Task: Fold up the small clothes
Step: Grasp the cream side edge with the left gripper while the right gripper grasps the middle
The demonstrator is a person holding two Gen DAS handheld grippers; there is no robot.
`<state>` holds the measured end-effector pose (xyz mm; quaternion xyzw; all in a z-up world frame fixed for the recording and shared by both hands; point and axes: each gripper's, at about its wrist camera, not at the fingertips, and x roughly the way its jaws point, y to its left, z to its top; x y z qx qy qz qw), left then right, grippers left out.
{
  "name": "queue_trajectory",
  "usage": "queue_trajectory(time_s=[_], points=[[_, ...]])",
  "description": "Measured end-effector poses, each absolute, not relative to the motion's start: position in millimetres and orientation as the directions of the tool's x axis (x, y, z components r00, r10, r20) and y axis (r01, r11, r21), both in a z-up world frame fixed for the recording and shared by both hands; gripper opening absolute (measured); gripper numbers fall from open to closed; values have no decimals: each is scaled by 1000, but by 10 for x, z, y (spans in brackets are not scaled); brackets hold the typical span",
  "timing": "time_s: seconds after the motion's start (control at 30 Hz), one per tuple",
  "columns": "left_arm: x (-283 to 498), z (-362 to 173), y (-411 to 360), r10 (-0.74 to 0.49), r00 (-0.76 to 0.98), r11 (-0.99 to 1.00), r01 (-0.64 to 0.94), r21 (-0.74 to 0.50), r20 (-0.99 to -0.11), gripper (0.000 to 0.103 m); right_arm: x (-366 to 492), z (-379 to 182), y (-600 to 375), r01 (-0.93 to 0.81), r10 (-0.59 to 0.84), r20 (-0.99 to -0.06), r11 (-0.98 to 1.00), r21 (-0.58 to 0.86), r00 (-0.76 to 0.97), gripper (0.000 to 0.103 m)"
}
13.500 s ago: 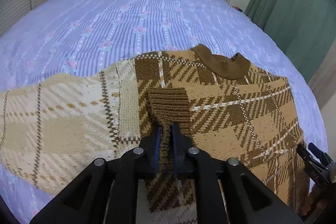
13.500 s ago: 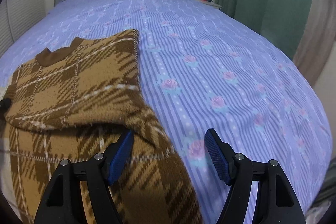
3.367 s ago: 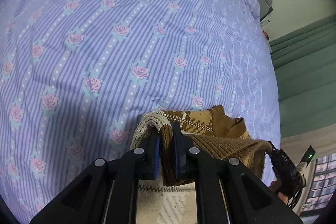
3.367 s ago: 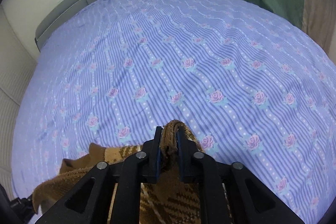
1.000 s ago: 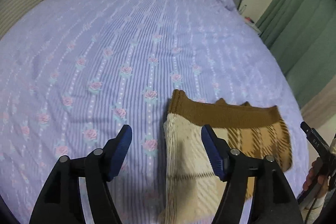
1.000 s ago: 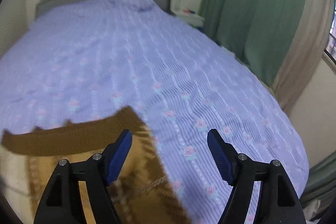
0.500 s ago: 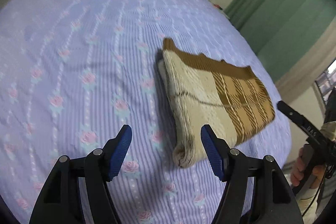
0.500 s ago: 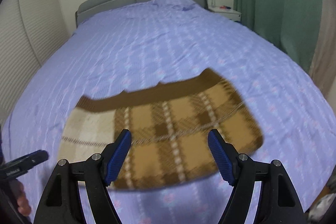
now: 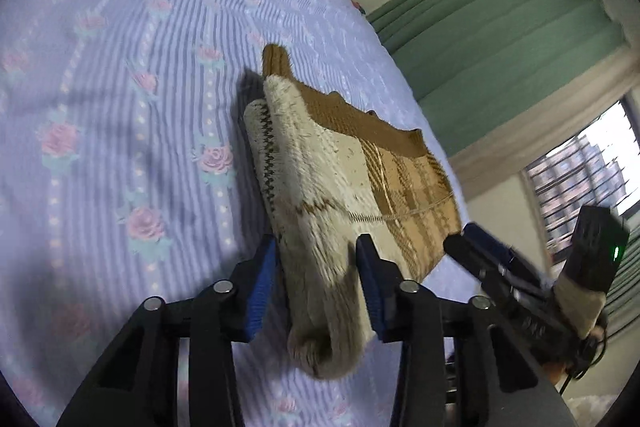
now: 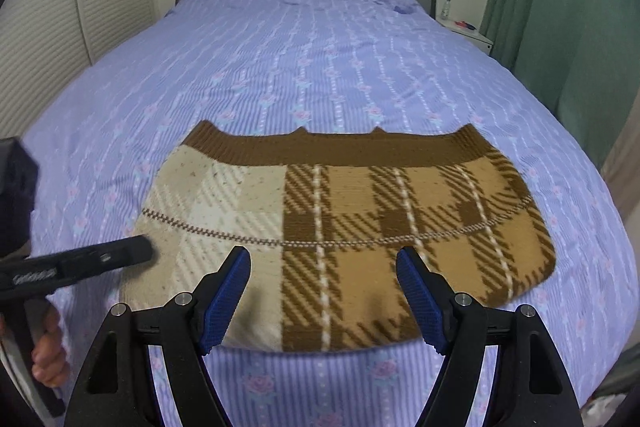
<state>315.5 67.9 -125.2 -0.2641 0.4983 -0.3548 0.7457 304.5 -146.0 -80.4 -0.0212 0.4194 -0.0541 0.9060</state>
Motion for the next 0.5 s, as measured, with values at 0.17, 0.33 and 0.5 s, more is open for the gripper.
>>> queue_trajectory(time_s=[0.17,0.33,0.5], points=[[3308,-1431,608,-823,210,567,246,-786,-528,39,3106,-868,-1344,60,-123,-761,992,-110,637,75],[3364,-1542,476,-829,184,558,243,-793,-527,40,3193,-959,-1369,62,-136,-773,990,-124,619,75],[3388,-1625,362,-843,159,538,220,-813,-515,40,3278,-1009,-1469,79,-147,-773,989,-125,617,75]])
